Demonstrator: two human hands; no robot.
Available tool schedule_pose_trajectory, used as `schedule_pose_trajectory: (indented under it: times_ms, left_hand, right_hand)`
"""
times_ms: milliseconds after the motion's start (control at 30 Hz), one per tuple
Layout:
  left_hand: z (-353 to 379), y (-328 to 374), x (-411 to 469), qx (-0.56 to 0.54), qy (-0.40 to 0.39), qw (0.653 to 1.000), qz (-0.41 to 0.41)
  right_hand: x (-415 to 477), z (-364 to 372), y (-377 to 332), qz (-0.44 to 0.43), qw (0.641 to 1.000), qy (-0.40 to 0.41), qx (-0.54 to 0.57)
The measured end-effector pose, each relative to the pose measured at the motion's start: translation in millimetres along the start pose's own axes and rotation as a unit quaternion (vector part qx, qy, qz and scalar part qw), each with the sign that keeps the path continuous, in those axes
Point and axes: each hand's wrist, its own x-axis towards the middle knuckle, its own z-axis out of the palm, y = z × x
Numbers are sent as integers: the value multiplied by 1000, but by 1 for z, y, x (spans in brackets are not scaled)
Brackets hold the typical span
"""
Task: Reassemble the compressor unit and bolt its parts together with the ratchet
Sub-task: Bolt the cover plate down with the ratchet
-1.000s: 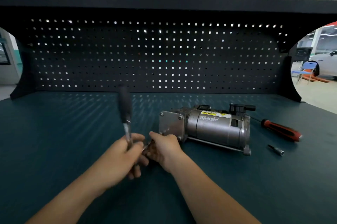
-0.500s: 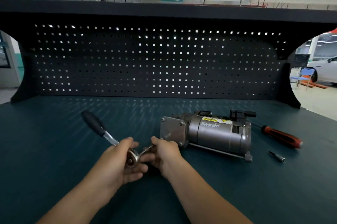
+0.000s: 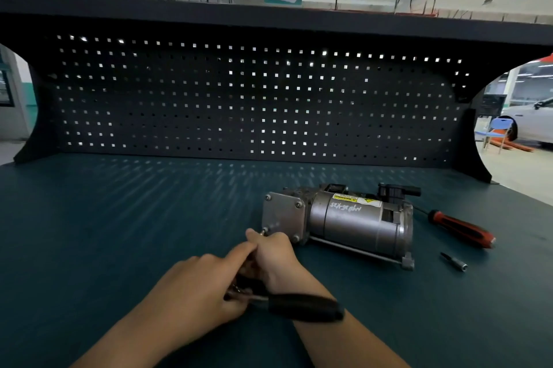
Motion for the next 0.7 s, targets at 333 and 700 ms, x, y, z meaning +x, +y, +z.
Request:
schedule_pose_trajectory:
  times_ms: [333, 700]
  left_hand:
    - [-3, 11, 11, -796, 25, 465, -387]
    - [7, -13, 4, -4, 78, 994, -73]
  right_hand:
    - [1, 0, -3, 56, 995, -22, 77]
    - [-3, 6, 3, -17, 1000, 26, -3]
